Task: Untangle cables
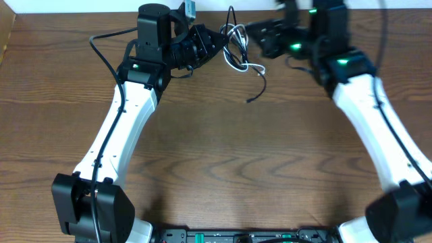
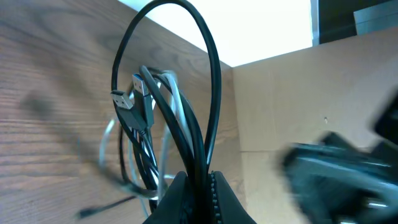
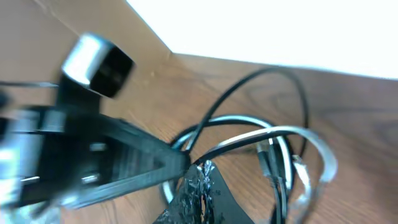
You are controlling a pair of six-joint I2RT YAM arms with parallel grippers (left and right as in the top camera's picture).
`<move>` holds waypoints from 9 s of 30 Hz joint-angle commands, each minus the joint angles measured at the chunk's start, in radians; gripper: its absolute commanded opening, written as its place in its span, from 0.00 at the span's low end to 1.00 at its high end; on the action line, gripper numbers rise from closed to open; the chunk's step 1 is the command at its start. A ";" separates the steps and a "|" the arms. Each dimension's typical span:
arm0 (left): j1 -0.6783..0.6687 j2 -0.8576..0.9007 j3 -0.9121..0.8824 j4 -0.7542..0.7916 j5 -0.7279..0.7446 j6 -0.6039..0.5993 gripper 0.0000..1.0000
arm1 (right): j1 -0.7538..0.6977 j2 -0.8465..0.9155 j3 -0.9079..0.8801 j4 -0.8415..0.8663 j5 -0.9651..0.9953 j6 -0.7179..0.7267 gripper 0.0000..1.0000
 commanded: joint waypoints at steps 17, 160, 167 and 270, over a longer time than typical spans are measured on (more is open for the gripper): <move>0.006 -0.003 0.003 0.022 -0.102 -0.195 0.08 | -0.023 0.003 0.010 -0.272 0.059 -0.117 0.21; -0.007 -0.003 -0.004 0.029 -0.481 -0.603 0.07 | 0.085 0.093 0.010 -0.150 0.167 0.030 0.84; -0.007 -0.004 -0.003 0.050 -0.450 -0.885 0.08 | 0.108 0.093 0.010 -0.251 0.235 -0.152 0.83; -0.007 -0.003 -0.004 0.050 0.399 0.187 0.07 | -0.145 0.035 0.009 -0.172 0.028 -0.539 0.01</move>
